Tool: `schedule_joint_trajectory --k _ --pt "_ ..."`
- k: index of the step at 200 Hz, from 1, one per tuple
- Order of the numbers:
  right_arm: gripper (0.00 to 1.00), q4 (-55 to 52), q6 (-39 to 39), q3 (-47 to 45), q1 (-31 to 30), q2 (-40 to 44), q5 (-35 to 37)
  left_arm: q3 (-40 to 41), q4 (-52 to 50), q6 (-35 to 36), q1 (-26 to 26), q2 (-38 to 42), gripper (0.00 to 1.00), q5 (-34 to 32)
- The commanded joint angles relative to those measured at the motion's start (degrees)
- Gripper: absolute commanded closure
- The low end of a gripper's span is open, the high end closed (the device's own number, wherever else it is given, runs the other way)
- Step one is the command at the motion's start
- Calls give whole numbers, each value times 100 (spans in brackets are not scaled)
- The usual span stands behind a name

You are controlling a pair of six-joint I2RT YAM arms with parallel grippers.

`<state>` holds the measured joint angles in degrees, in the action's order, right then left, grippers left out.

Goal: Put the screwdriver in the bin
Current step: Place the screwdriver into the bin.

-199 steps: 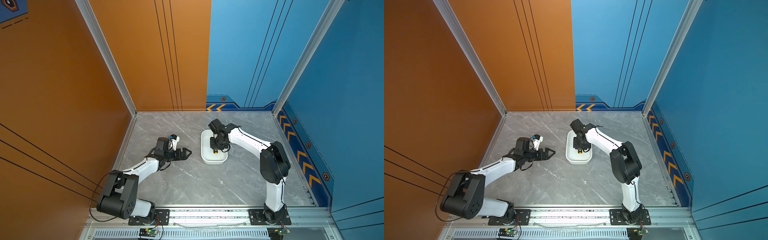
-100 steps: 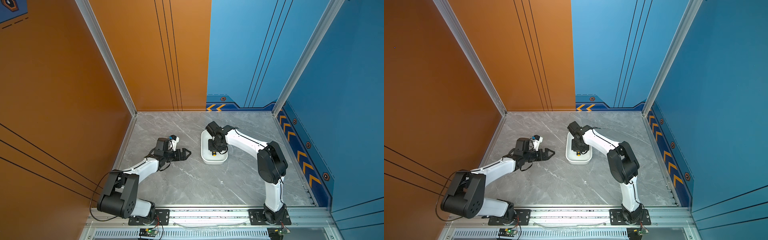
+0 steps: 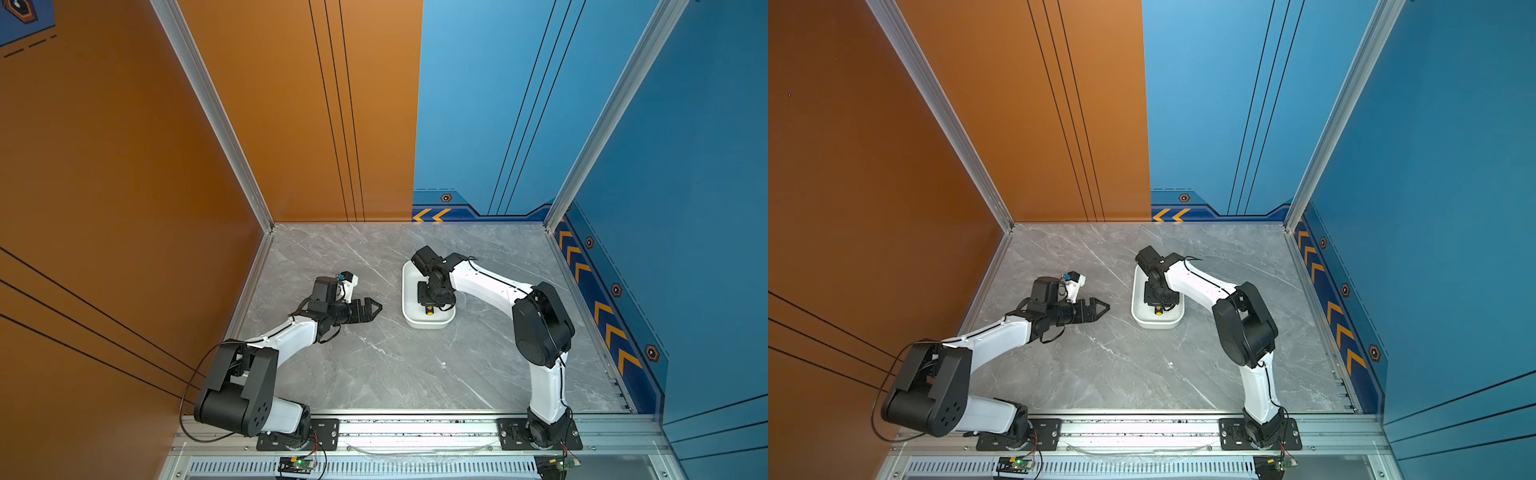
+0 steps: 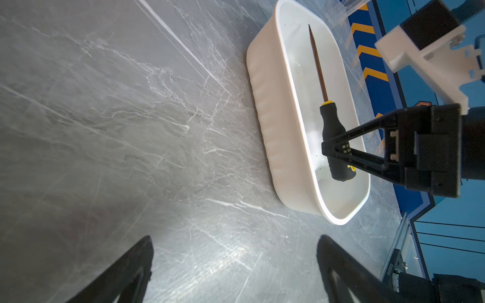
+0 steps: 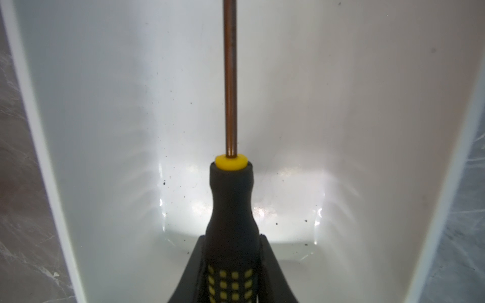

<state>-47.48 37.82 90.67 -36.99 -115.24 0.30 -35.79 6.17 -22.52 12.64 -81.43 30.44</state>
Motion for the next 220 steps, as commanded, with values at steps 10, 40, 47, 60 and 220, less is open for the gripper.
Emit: schedule_joint_trajectory --k 10,40,47,60,220 --pt "100 -37 127 -23 -15 -233 146 63 -75 47 -49 -48 2 -76" --pt "100 36 151 -21 10 -319 121 55 -73 55 -63 -75 2 -64" --pt "100 46 157 -21 17 -319 96 49 -72 55 -61 -83 2 -59" --pt "100 63 161 -15 32 -324 59 38 -77 55 -67 -92 2 -64" --pt "65 204 54 12 173 -557 -54 9 -75 108 -74 -158 2 85"
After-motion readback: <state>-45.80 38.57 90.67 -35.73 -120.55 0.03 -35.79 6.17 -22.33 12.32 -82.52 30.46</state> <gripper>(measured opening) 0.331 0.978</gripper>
